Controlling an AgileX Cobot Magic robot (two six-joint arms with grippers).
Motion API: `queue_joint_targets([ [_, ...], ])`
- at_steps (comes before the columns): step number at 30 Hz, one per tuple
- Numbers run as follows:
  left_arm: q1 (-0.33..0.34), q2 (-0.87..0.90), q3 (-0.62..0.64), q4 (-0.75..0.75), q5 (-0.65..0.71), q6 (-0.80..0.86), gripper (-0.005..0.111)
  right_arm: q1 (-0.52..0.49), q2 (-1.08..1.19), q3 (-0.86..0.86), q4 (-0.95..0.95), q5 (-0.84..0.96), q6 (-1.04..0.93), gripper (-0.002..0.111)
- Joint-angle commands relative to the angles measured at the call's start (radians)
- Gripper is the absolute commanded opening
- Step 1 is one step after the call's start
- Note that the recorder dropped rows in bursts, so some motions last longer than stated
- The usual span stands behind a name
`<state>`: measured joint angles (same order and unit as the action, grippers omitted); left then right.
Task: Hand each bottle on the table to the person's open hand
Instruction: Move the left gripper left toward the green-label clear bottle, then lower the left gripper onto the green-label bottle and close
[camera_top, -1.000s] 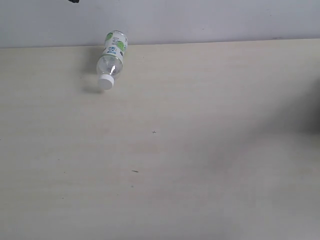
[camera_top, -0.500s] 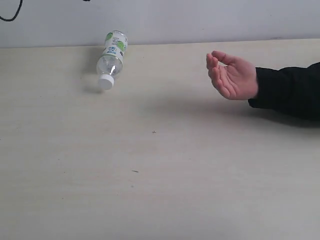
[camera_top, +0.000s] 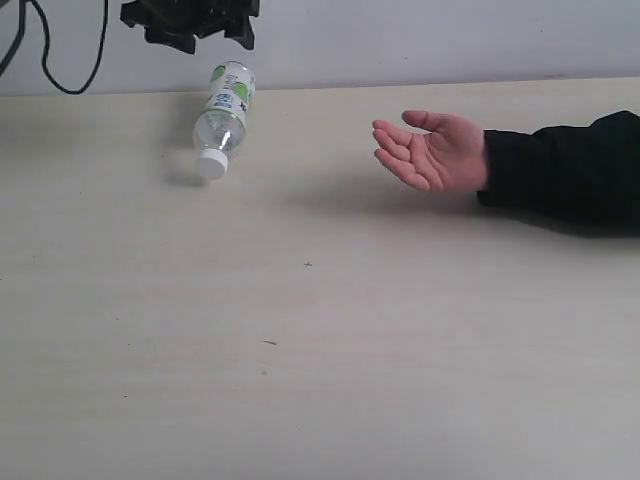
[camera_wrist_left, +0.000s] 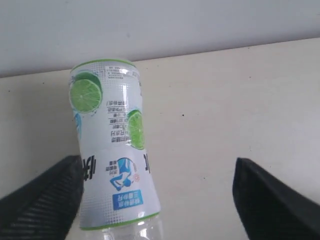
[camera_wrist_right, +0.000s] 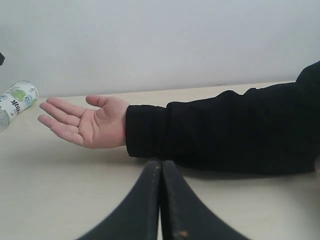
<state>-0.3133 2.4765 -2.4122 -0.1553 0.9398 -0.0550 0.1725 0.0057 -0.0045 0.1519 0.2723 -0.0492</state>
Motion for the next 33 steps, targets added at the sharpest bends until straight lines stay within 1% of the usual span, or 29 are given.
queue_joint_targets([
  [1,-0.020,0.025,-0.008,0.096,-0.058,-0.087,0.078,-0.005,-0.006,0.005,-0.001,-0.005,0.002,0.000],
  [8,-0.020,0.055,-0.008,0.202,-0.067,-0.175,0.079,-0.005,-0.006,0.005,-0.001,-0.005,0.002,0.000],
  [12,-0.020,0.082,-0.008,0.202,-0.069,-0.195,0.082,-0.005,-0.006,0.005,-0.001,-0.005,0.002,0.000],
  [33,-0.020,0.179,-0.008,0.202,-0.101,-0.218,0.082,-0.005,-0.006,0.005,-0.001,-0.005,0.002,0.000],
])
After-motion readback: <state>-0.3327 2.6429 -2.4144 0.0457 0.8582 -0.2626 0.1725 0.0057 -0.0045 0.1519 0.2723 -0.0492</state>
